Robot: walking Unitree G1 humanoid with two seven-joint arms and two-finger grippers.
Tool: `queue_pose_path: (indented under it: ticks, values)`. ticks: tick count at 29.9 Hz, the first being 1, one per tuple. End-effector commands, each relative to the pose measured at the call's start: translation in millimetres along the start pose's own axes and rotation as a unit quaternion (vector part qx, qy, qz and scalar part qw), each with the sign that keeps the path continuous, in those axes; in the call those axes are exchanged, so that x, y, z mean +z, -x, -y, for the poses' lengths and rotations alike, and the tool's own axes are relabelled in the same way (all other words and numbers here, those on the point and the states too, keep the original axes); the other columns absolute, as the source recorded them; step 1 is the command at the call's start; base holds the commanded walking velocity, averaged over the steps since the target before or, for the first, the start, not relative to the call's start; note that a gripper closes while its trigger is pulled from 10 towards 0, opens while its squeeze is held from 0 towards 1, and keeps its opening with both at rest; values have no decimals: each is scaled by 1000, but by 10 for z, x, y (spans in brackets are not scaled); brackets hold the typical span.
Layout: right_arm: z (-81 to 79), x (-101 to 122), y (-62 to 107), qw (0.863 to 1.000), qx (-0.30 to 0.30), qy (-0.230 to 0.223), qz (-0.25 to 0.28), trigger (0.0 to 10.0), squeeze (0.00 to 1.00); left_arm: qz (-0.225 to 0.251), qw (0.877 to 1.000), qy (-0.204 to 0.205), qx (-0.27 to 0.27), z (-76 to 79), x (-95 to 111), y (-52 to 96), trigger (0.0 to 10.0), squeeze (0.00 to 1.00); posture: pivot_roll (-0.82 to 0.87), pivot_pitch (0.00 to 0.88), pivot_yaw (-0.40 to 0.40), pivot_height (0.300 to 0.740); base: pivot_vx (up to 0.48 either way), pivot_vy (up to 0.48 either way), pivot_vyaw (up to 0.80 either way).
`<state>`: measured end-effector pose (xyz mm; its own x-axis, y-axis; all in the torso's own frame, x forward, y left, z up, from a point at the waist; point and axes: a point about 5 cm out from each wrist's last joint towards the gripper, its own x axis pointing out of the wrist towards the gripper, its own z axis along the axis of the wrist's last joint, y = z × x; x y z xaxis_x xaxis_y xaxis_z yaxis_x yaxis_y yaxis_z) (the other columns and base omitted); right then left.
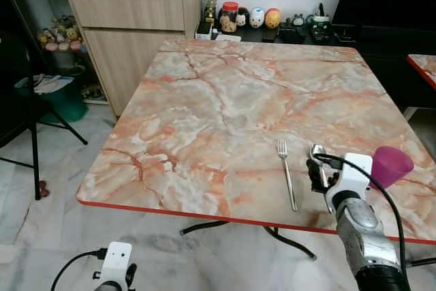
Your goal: Setting the table
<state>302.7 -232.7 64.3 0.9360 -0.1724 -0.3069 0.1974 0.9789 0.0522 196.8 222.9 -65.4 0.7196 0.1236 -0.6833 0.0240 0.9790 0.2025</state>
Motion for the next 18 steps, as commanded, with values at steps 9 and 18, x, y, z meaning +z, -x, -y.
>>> queue_pose_path:
  ticks: [9, 18]
  values:
    - [-9, -64, -78, 998, 0, -23, -50, 10000, 0, -4, 1000, -8, -4, 9, -16, 3, 10000, 0, -13, 0, -19, 740, 0, 0, 0]
    - [-60, -109, -105, 997, 3, -24, -69, 4745, 0, -5, 1000, -9, -6, 14, -21, 5, 10000, 0, -9, 0, -20, 740, 0, 0, 0]
